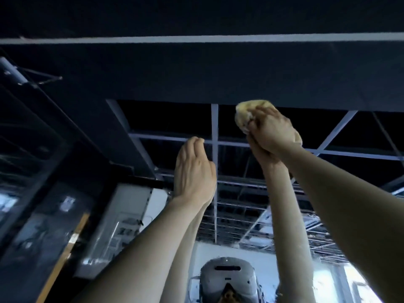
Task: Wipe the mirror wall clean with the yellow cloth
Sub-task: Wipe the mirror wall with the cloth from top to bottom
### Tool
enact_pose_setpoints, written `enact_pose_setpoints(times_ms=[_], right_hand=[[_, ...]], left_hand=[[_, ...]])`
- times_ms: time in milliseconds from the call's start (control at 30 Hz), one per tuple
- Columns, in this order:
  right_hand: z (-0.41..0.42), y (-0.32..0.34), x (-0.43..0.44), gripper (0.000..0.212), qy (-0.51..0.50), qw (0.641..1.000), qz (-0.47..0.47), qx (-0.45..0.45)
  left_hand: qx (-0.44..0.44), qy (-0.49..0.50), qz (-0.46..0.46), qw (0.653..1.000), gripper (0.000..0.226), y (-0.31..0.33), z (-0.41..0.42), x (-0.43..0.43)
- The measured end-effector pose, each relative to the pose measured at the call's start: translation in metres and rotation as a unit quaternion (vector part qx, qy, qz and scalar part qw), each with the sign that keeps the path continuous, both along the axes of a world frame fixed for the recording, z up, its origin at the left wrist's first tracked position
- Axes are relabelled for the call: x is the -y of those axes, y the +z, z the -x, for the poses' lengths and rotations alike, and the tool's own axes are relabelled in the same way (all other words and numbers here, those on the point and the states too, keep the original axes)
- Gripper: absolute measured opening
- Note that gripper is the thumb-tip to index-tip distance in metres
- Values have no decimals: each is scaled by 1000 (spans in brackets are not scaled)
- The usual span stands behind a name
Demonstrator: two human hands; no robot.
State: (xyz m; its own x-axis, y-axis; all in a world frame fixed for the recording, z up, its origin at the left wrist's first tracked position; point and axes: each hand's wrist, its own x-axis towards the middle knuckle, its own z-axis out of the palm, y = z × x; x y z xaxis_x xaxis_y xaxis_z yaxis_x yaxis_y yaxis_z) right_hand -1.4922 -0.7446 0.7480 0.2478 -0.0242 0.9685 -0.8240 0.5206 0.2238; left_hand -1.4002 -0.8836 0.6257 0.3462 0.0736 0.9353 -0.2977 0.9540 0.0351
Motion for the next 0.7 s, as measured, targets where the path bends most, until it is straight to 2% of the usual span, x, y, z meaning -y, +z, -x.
enact_pose_setpoints(times_ms=[233, 333, 400, 500, 567, 600, 667, 700], right_hand=[[-4, -99, 5, 43, -2, 1000, -24, -11], [1, -157, 7, 41, 2, 999, -11, -46], [7, -174, 5, 42, -7, 997, -53, -62], [22, -154, -22, 53, -18, 989, -133, -69], [42, -127, -48, 65, -15, 995, -99, -31], [52, -115, -62, 68, -7, 998, -66, -8], [67, -100, -82, 68, 2, 1000, -10, 26], [67, -97, -84, 64, 1, 999, 2, 42]], left_hand=[[19, 39, -1, 999, 40, -15, -2, -12], [19, 33, -5, 999, 39, -43, 2, -18], [41, 23, 10, 999, 40, -63, 6, -27], [53, 36, 20, 998, 35, -74, 7, -43], [56, 41, 31, 997, 28, -73, 4, -52], [69, 39, 37, 996, 32, -71, 2, -57], [101, 45, 54, 992, 41, -65, 0, -69], [114, 47, 57, 991, 38, -61, 1, -75]])
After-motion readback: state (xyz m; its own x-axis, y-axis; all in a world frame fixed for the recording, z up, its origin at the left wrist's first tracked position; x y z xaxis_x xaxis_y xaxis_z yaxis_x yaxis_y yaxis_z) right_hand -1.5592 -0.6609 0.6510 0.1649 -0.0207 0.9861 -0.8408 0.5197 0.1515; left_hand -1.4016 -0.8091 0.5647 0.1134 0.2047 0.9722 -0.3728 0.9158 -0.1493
